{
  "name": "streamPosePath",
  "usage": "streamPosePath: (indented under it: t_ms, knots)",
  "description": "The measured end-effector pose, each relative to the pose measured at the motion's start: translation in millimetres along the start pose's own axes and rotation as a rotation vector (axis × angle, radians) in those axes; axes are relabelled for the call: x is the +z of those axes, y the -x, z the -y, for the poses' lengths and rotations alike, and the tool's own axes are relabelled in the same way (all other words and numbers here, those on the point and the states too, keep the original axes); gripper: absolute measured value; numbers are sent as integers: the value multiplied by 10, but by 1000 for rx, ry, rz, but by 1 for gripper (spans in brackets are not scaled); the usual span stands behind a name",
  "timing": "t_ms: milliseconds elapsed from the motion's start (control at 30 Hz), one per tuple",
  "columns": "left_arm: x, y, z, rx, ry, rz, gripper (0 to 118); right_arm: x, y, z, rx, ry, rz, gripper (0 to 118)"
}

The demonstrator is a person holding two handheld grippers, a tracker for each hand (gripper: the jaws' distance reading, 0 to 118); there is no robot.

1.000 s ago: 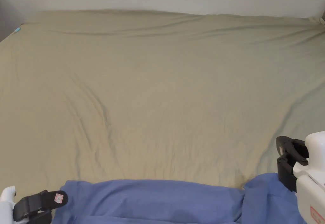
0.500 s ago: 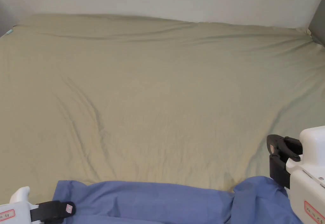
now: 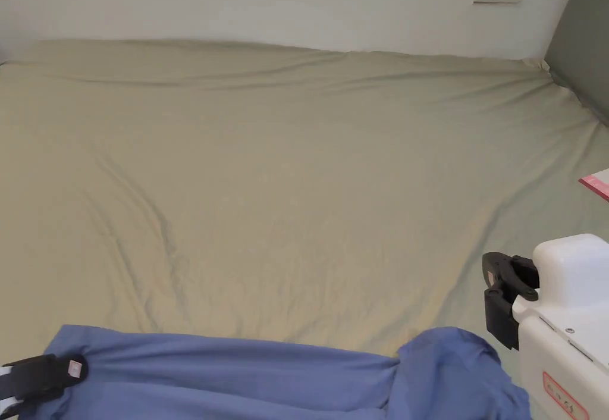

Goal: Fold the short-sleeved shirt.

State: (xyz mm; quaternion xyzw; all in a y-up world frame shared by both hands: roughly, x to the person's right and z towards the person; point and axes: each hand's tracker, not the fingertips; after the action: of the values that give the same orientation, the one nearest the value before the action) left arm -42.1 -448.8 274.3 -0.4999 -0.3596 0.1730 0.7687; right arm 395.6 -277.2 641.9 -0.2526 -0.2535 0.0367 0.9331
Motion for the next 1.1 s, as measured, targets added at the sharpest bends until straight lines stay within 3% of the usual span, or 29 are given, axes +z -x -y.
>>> streamPosePath:
  t_ms: [133,400,633,967,1100]
  knots:
    - [202,-68,-100,12,-28,-21,6,16,-55,12,-4,-2,10,2]
    - [158,-1070,-97,-143,31,45,6,62,-121,41,-20,-10,11,2]
    - [-436,-1785,145,-184,160,123,6,162,-277,116,-47,-14,21,2]
    - [-1632,-2155,717,-249,320,-70,6,292,-619,251,-111,-14,74,2]
    - [-1908,-2255,913,-196,353,-98,11,306,-702,306,-126,-6,87,2]
